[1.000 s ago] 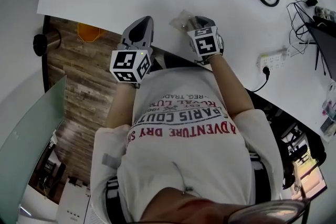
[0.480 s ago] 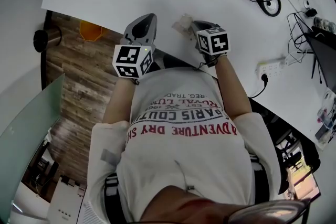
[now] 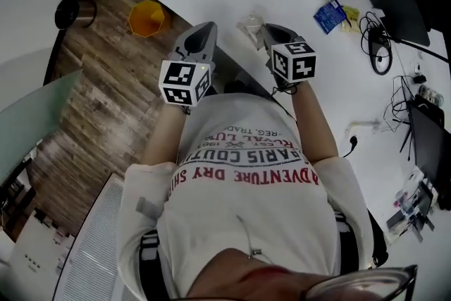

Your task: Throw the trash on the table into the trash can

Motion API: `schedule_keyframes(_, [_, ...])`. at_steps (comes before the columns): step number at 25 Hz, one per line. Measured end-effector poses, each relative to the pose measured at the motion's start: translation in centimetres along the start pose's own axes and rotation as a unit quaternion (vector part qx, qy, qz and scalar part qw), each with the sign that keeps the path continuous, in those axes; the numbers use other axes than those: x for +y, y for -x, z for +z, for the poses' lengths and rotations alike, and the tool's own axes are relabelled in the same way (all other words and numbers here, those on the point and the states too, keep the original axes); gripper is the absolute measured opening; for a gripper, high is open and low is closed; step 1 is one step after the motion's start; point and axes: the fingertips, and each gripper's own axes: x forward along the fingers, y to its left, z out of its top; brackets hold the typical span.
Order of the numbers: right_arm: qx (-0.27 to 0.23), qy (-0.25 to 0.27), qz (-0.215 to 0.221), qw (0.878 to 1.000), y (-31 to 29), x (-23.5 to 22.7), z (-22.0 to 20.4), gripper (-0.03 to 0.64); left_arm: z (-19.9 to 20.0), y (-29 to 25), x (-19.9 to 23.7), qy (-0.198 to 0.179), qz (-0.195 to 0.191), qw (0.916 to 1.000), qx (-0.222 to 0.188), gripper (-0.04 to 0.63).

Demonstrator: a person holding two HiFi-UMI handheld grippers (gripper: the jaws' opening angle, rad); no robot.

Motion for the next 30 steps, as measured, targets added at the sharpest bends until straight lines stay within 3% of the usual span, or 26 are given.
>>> schedule_keyframes(7, [0.004,0.071,0.059,0.996,-10.2,13.7,6.4,0.028,-0.3,8.1,14.8,0.066,0.088,0.9938,-0.019,0.023])
schedule_keyframes(11, [0.029,0.12,0.091,0.988,-16.5,21.7,7.8,0.028,-1.9,12.9,23.1,0.112,0.136,0.9839,-0.029,0.023])
schedule_keyframes(17, [0.061,0.164,0.1,0.98,-26.7,31.1,8.0,0.028,-5.1,18.4,34.7,0.151,0.168,0.9738,-0.024,0.023])
schedule_keyframes(23, [0.089,0.202,0.087,0.971,-37.2,35.4,5.6,0.029,-10.9,21.0,43.3,0.204,0.203,0.9577,-0.004,0.023])
schedule_keyframes(30, [0.129,0.235,0.074,0.961,-49.7,34.9,-0.5,0.029,-20.2,18.7,48.8,0.269,0.231,0.9349,0.008,0.023])
